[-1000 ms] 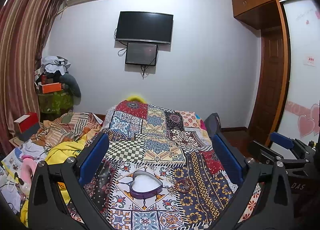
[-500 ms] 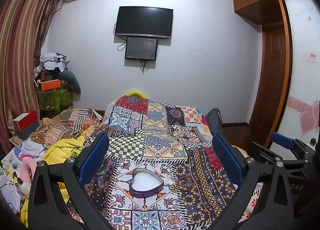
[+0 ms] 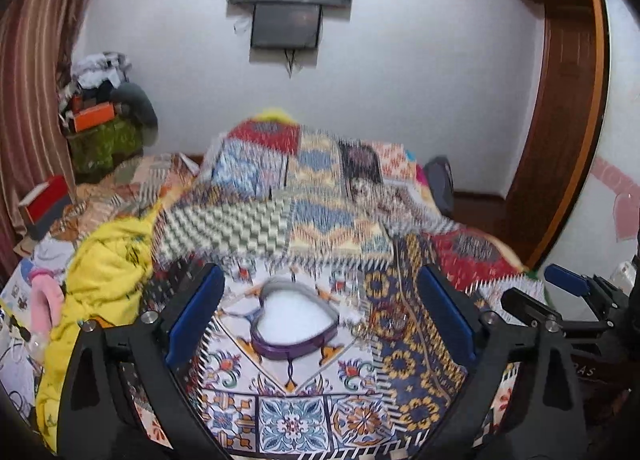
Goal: Organize jewelry
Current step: 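Move both tools down toward the jewelry beside the heart tin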
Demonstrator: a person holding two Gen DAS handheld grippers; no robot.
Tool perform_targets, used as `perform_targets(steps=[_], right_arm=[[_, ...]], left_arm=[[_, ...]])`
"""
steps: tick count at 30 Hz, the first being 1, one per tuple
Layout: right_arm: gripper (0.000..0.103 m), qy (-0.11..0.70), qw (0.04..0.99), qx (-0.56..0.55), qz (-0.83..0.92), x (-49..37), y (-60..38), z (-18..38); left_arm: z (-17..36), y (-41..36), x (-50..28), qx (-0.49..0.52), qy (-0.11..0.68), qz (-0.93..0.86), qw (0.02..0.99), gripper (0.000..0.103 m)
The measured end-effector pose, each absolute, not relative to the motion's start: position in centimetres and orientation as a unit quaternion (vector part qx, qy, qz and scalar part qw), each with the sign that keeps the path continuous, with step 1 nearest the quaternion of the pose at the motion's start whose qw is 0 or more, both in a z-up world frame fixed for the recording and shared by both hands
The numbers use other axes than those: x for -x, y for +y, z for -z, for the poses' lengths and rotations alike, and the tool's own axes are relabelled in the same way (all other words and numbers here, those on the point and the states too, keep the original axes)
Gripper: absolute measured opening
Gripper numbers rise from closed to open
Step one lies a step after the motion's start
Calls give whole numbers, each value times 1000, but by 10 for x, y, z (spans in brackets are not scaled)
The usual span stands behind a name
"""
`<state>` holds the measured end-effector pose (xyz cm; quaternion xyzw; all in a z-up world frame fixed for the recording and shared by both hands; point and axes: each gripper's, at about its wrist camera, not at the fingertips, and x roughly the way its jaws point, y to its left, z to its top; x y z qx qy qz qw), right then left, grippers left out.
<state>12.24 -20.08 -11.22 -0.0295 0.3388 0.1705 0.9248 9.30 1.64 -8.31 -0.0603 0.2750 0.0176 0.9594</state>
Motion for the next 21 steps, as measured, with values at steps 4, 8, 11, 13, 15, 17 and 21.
perform_targets(steps=[4, 8, 11, 13, 15, 17, 21], right_arm=[[61, 376, 907, 34, -184, -133, -201, 133], [51, 403, 893, 18, -201, -143, -204, 148], [46, 415, 885, 7, -209, -150, -204, 155], [42, 423, 880, 0, -217, -155, -205, 159], [38, 430, 875, -4, -223, -158, -203, 163], [35, 434, 871, -4, -229, -162, -201, 167], [31, 441, 864, -4, -244, -167, -196, 172]], left_arm=[[113, 13, -111, 59, 326, -12, 944, 87], [139, 9, -125, 60, 364, 6, 929, 80], [157, 5, -133, 61, 389, 23, 919, 72], [169, 2, -140, 65, 407, 38, 910, 64], [179, 0, -147, 71, 423, 50, 902, 54], [189, -2, -154, 78, 436, 62, 894, 45], [203, -2, -166, 97, 458, 78, 880, 39]])
